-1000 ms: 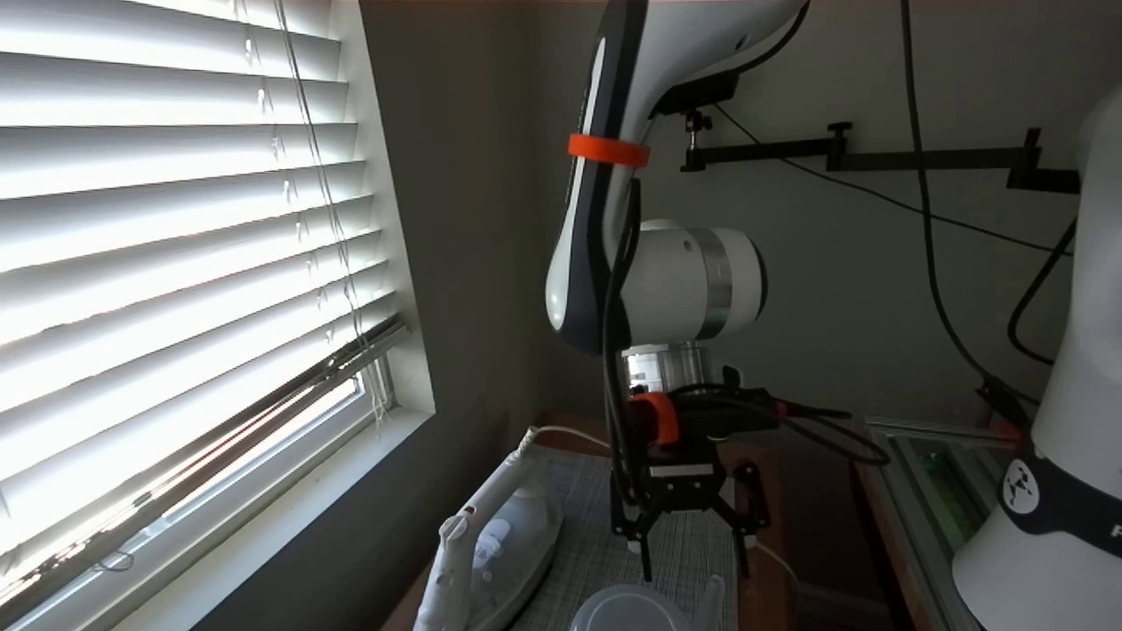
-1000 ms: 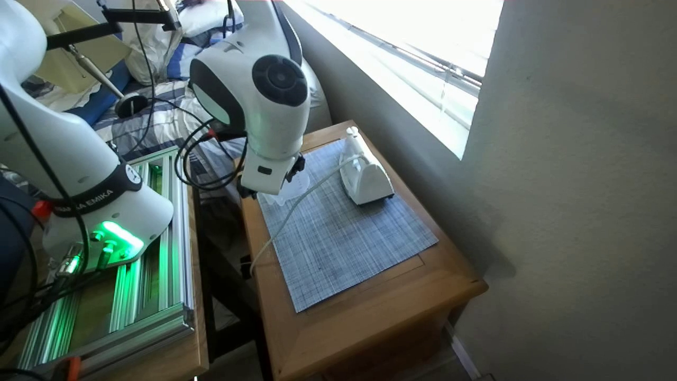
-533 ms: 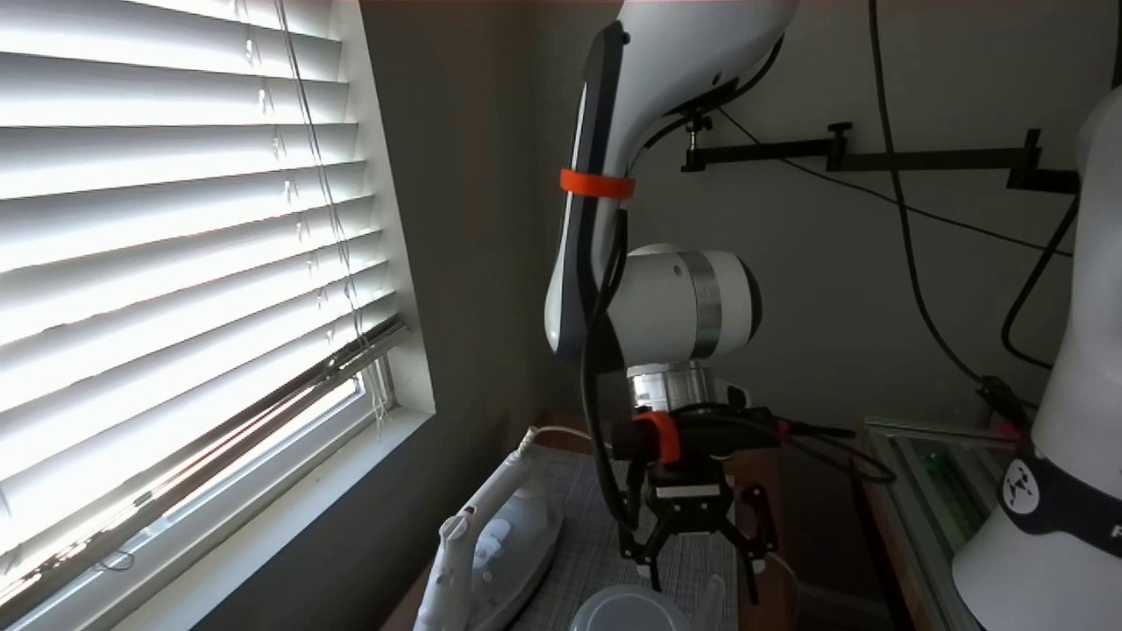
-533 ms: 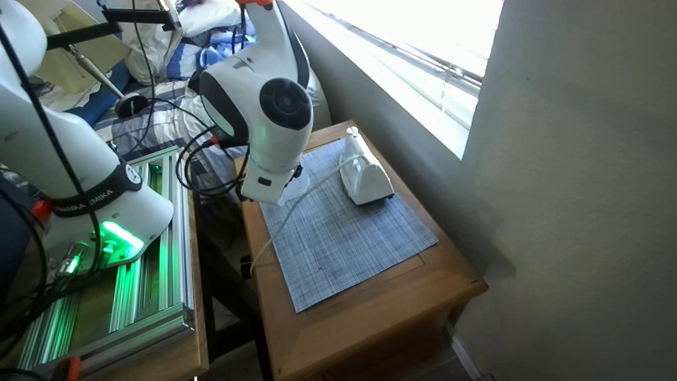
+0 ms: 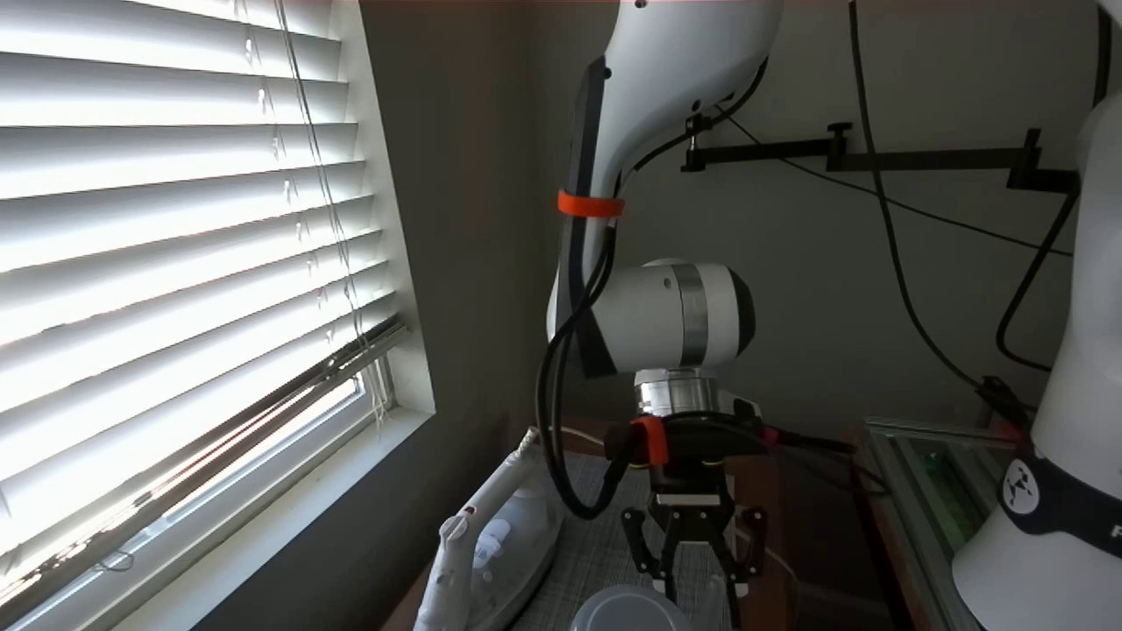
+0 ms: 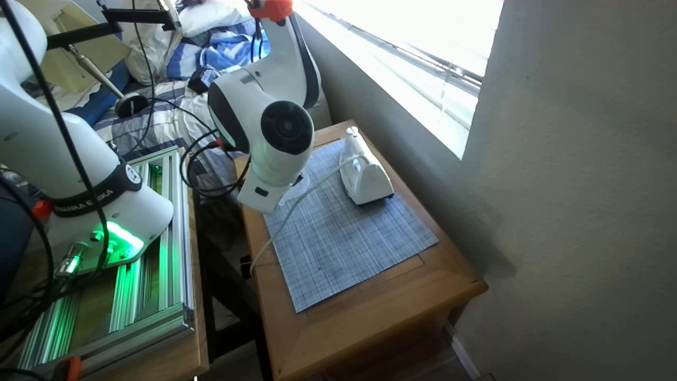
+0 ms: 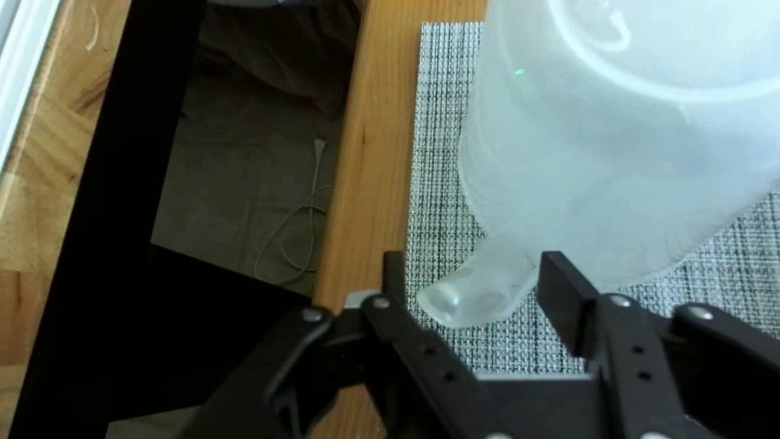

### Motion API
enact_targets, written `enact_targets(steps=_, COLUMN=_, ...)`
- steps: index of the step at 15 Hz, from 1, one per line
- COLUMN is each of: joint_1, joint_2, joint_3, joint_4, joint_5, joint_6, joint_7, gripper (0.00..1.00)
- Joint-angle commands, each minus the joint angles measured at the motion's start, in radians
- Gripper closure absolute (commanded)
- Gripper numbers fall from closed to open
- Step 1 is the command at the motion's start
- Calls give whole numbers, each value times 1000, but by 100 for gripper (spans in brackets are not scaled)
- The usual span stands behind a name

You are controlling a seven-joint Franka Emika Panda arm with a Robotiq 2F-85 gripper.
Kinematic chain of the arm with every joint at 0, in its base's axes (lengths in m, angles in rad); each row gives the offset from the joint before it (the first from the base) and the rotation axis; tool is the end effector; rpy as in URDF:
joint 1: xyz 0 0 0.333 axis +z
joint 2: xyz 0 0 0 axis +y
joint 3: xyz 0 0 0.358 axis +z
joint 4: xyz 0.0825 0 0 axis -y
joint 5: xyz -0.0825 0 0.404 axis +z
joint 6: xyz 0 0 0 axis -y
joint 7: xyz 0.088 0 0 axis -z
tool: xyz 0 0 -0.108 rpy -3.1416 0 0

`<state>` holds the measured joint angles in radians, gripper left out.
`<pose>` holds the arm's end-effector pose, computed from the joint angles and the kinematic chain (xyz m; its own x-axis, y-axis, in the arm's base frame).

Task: Pick up the clear measuring cup and place it the right side up on the blue mat

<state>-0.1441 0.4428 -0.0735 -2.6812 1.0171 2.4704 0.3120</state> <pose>0.3121 -0.0764 0.0799 -0.0313 -0.8252 -0.5640 -0.9793 -0.0877 0.1827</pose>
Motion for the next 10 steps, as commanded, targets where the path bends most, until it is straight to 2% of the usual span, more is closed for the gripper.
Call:
enact_targets(steps=1, joint_1=4, joint_2=14, joint_3=-18, joint_4=24, joint_5=55, joint_6=-15, joint_7=-9, gripper=69)
enact_targets(steps=2, joint_1=5, joint_2=8, joint_3=-20, joint_4=24, joint_5=64, joint_6=-12, joint_7=-12, gripper=61)
enact_targets(steps=3, joint_1=6, joint_2=3, joint_3=-22, joint_4=24, joint_5=75, joint_6=-7, joint_7=-14, gripper=46)
enact_targets(steps=4, joint_1=8, joint_2=1, joint_3=-24, joint_4=25, joint_5=86, joint_6=-2, joint_7=-15, gripper=37)
enact_targets(steps=6, joint_1=9, joint_2=0, joint_3=-27, joint_4=33, joint_5=101, joint_6=1, joint_7=-17, gripper=27)
enact_targets(steps=8, joint_1=8, joint_2=4, joint_3=-28, joint_4=45, joint_5=125, joint_6=0, joint_7=-21, gripper=23)
enact_targets(steps=10, joint_1=8, joint_2=6, joint_3=-28, joint_4=55, joint_5=144, joint_6=-2, joint_7=-25, gripper=24)
